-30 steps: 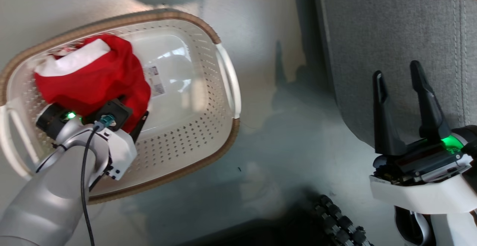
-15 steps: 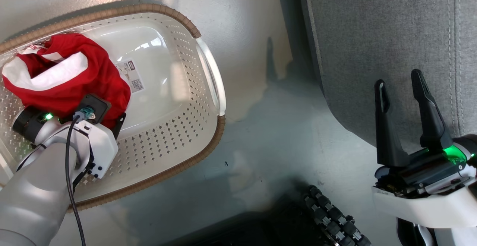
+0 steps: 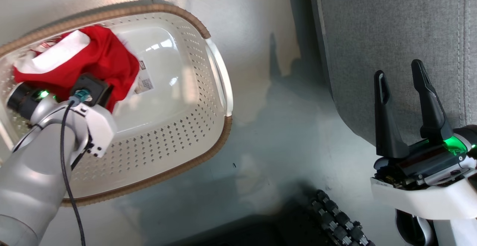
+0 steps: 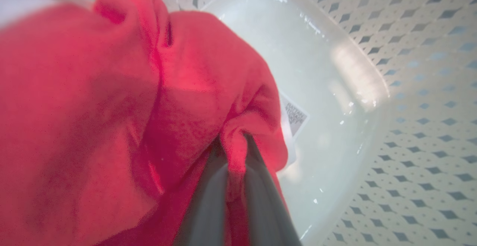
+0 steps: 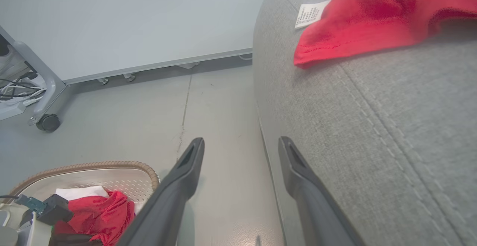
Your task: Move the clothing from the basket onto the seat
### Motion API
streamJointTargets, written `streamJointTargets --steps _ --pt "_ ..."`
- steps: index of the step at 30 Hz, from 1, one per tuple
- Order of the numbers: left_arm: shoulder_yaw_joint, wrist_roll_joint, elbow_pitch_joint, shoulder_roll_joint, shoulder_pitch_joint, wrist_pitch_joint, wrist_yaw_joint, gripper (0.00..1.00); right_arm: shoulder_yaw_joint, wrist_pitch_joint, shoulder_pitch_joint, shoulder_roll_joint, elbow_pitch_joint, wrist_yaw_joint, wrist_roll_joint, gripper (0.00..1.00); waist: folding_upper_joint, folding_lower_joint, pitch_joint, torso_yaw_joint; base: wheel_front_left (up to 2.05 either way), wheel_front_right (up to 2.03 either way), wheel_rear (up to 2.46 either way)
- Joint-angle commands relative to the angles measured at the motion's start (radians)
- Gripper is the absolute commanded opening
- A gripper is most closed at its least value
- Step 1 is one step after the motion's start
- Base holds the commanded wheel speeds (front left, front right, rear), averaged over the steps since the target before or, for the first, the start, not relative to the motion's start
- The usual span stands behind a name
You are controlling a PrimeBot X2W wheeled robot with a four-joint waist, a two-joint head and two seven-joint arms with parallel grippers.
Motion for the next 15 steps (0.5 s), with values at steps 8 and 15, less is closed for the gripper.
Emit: streamJointTargets --steps 8,15 --pt "0.091 0.035 -0.257 0.017 0.083 -0.007 0.048 0.00 -0.020 -0.005 -0.029 -0.004 0.066 0.000 -0.034 1.00 0.0000 -0.0001 -0.139 0.077 0.00 0.00 0.00" --pt "0.248 0.025 -0.469 0.014 0.222 -0.007 0.069 0.00 -0.024 -0.002 -0.047 -0.004 0.128 0.000 -0.075 1.00 0.0000 -0.0001 -0.267 0.139 0.00 0.00 0.00"
